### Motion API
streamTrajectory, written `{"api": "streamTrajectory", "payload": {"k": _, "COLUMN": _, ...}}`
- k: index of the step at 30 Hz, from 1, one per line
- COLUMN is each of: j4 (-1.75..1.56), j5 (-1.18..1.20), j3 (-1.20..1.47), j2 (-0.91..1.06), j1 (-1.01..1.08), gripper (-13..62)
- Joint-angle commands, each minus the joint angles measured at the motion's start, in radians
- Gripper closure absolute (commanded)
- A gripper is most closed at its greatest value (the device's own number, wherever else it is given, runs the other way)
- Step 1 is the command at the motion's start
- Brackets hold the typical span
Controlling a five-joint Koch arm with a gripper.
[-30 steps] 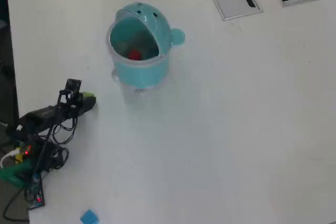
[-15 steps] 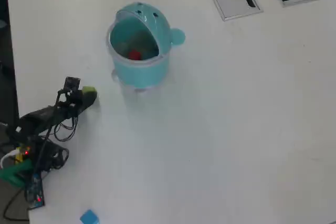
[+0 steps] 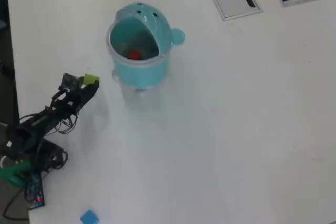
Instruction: Grasp RGB lego blocks and put them in the bin one by one.
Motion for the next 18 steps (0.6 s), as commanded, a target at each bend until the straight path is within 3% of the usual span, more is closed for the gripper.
{"api": "streamTrajectory", "payload": {"k": 1, "j4": -0.100, "j5": 0.005, "j3": -0.104, "j2": 0.029, "j1": 0.009, "gripper": 48.7}}
{"api": "streamTrajectory", "payload": {"k": 18, "j4": -0.166, "j5": 0.319, "j3": -0.445, "j2": -0.054, "j1": 0.141, "gripper": 48.8}}
